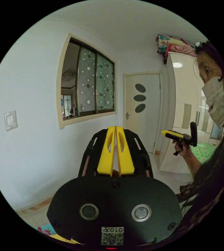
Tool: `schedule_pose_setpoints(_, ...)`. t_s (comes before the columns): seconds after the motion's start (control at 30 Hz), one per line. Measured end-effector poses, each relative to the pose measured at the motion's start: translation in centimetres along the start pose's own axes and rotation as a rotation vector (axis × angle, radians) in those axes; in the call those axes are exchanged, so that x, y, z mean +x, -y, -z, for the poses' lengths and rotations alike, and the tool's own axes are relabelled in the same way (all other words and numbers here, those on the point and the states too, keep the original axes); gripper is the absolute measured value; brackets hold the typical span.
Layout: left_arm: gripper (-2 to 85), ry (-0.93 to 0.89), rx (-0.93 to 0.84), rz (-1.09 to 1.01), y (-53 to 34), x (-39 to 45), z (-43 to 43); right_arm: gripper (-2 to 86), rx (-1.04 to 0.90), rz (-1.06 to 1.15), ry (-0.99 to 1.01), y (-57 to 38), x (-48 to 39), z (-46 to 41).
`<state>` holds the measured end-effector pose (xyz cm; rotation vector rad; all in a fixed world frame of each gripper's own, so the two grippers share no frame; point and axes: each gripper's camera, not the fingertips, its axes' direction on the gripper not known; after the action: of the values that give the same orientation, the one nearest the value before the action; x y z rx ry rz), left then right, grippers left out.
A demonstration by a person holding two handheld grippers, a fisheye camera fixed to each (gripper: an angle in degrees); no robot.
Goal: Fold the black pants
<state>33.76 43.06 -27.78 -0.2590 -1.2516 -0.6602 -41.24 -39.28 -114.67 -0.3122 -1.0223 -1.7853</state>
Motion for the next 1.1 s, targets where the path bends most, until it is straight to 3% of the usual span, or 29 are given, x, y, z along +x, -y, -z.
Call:
schedule_pose_setpoints(0.2, -0.1, 0.306, 0.061, -0.208, 8.1, 4.9, 1.3, 6.2, 0.002, 0.033, 0.108, 8.9, 0.6, 6.6)
schedule_pose_setpoints(0.27, 0.2, 0.419, 0.082, -0.225, 9.3, 5.2, 2.2, 4.5, 0.020, 0.056, 0.063, 11.9, 0.1, 6.2)
schedule_pose_setpoints(0.33, 1.1, 0.485, 0.114, -0.177, 9.2, 3.5, 4.0, 5.3, 0.049, 0.100, 0.192, 15.2, -0.4, 4.5)
schedule_pose_setpoints(0.47, 5.6, 0.428, -0.038, 0.005, 7.1, -3.1, 5.3, 7.6, 0.090, 0.239, 0.621, 24.5, -5.2, -4.5)
schedule_pose_setpoints(0.57, 6.8, 0.394, -0.081, 0.164, 3.1, -9.0, 6.7, 5.7, 0.106, 0.406, 0.745, 31.9, -12.9, -12.5)
schedule_pose_setpoints(0.67, 3.2, 0.672, -0.033, 0.404, -3.3, -13.6, 9.6, 5.5, 0.044, 0.529, 0.809, 39.2, -21.9, -21.3)
schedule_pose_setpoints(0.73, 1.2, 0.741, 0.030, 0.614, -7.9, -16.1, 12.3, 5.7, -0.106, 0.609, 0.914, 43.1, -27.2, -27.6)
schedule_pose_setpoints(0.97, 0.2, 1.064, 0.066, 0.824, -11.6, -15.8, 15.8, 7.0, -0.436, 0.590, 1.580, 53.2, -41.6, -49.3)
schedule_pose_setpoints(1.03, 0.1, 1.209, 0.069, 0.934, -12.3, -14.2, 16.1, 9.0, -0.513, 0.649, 1.686, 54.7, -45.5, -53.4)
schedule_pose_setpoints(1.1, 0.0, 1.243, 0.134, 0.986, -12.5, -12.7, 16.3, 10.8, -0.613, 0.672, 1.815, 56.6, -50.1, -59.0)
